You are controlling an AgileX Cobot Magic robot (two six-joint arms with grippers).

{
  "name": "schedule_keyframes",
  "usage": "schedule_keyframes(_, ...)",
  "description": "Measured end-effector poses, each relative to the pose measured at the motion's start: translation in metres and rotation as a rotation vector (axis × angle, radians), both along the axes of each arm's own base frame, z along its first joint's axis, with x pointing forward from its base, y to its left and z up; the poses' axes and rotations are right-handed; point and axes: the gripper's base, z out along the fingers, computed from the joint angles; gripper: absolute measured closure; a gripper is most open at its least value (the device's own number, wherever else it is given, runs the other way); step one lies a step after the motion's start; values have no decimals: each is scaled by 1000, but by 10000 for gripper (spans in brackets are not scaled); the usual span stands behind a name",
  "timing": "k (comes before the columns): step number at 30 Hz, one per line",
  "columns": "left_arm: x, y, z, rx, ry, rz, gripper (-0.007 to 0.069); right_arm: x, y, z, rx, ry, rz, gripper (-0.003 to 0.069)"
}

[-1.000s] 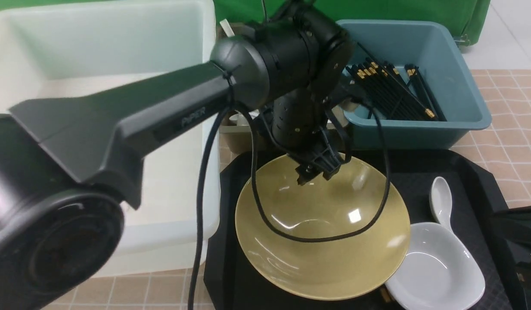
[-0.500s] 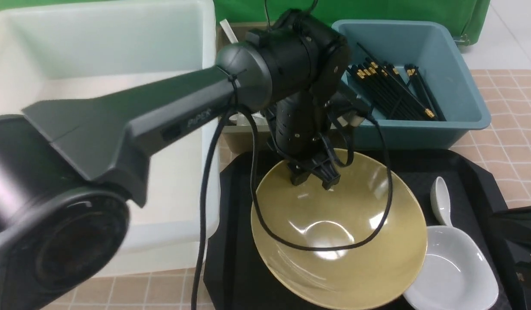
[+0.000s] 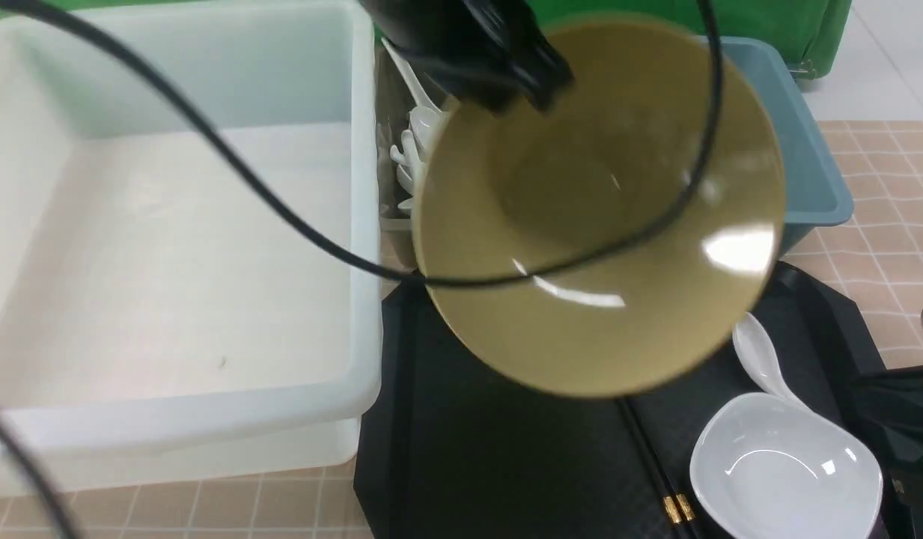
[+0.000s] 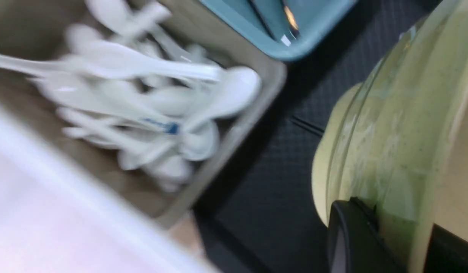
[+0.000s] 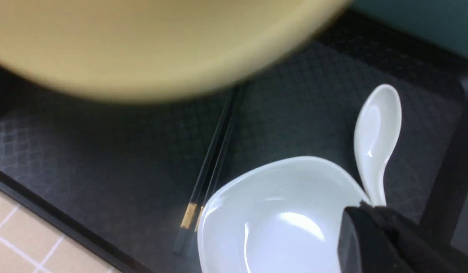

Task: On brown table put chopsticks spoon bowls plates into blue grey white boxes.
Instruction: 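Grasp the large bowl on the tray by its rim, then place the tan bowl onto the bowl stack in the left bin with the left gripper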

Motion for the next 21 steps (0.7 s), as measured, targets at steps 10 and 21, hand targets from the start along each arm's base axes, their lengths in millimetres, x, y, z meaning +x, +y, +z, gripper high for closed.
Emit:
schedule_keyframes(10,39,211,-21,5,84,736,618,0,0,0,17,6,-13,610)
schedule_keyframes(21,29,285,-150,-135,332,1049,616,1,1,1,39,2,-21,610)
